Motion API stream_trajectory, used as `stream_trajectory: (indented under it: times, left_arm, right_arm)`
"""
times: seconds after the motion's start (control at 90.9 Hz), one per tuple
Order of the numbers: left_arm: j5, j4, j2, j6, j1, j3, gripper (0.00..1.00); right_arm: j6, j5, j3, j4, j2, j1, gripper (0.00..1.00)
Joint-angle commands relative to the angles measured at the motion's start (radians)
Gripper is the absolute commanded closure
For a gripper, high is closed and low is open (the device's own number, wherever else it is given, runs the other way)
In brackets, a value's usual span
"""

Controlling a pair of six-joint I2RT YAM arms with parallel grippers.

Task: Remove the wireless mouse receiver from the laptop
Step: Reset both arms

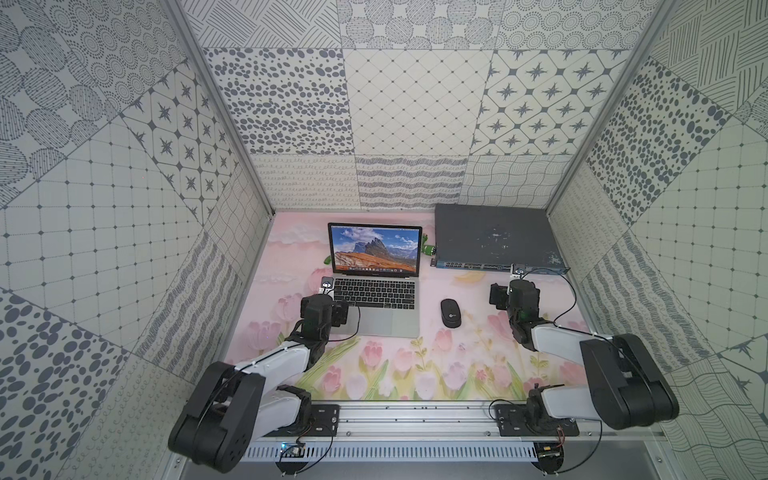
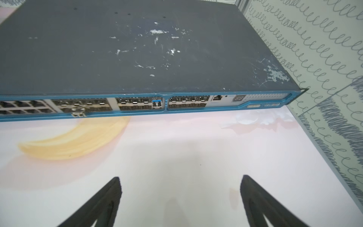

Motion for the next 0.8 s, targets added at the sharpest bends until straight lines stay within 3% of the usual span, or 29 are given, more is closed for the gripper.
stream_trajectory:
  times: [0.0,0.033,0.088,0.154,0.297,0.352,0.792]
  left_arm:
    - [0.216,0.535,0.236,-0.001,0.121,0.02,0.1]
    - [0.224,0.615,0.306,0.017,0.128,0.023,0.09]
    - [0.27,0.383,0.248,0.003,0.129,0.078,0.09]
    - [0.298,0.474,0.292,0.053,0.12,0.078,0.03]
    - [0.275,0.325,0.267,0.027,0.118,0.131,0.01]
    - [0.275,0.391,0.286,0.046,0.116,0.116,0.01]
    - [0.279,0.356,0.279,0.043,0.116,0.128,0.01]
  right_arm:
    - [-0.027,-0.092,-0.027,0.442,0.09,-0.039,0.03]
    - [-0.027,-0.125,-0.032,0.45,0.114,-0.046,0.03]
    - [-0.036,-0.139,-0.038,0.527,0.16,-0.05,0.03]
    - [-0.028,-0.173,-0.007,0.425,0.132,-0.062,0.03]
    - [0.004,-0.139,0.018,0.381,0.136,-0.077,0.03]
    - [0.005,-0.14,0.019,0.378,0.136,-0.077,0.03]
    - [0.004,-0.14,0.02,0.377,0.136,-0.076,0.03]
